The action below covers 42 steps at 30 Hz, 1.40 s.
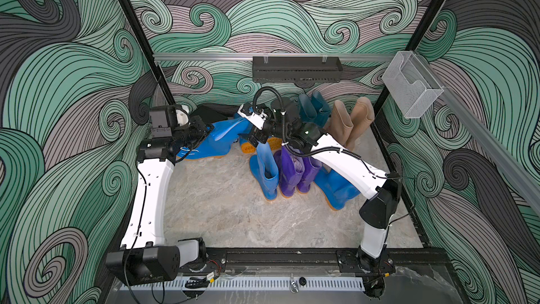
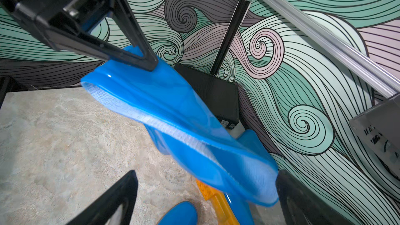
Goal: Match and arrange rain boots in pairs
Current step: Pair a pair of rain boots at the center of the board.
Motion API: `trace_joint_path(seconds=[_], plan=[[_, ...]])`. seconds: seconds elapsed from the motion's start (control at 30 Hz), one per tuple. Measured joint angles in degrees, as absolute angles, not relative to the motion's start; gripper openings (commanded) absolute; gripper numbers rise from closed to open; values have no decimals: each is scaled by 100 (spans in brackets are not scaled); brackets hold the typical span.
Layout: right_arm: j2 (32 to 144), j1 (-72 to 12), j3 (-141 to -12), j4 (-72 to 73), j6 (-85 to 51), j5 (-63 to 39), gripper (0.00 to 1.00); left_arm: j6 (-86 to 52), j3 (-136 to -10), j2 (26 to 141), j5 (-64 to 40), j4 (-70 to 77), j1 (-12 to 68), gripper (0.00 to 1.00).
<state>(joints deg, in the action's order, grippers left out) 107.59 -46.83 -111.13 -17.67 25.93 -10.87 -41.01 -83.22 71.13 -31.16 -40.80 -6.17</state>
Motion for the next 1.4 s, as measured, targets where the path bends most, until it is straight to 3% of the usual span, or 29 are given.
trace_joint_path(seconds=[0.2,0.43,0.63,0.9,0.97,1.07,1.17,1.23,1.3,1.4], plan=[[10521,-4683,-10433,-1271,2827,-1249,99,-4101,-8322,7096,-3210,-4180,-604,0],[10733,-4687,-11190,-1831,3050,-1806,92,-4101,-8309,7015,-3389,-4276,-567,0],[11093,-4696,-12027,-2536,3089,-2370,70,-3988,-8309,7013,-3531,-4410,-506,0],[11511,-4742,-12556,-3734,2884,-2856,8,-3767,-8366,7063,-3590,-4768,-508,0],[11509,-4772,-12569,-3835,2714,-2853,0,-3701,-8405,7081,-3590,-4869,-506,0],[11509,-4895,-12643,-3944,2357,-2762,0,-3632,-8436,7078,-3568,-5019,-510,1],[11509,-5063,-12704,-4095,1822,-2565,0,-3597,-8433,7078,-3518,-5148,-510,12],[11509,-5183,-12720,-4163,1332,-2477,0,-3588,-8418,7078,-3452,-5175,-513,28],[11511,-5301,-12717,-4187,827,-2414,0,-3559,-8381,7076,-3415,-5157,-543,52],[11528,-5446,-12715,-4375,102,-2252,0,-3468,-8337,7072,-3275,-5129,-574,67]])
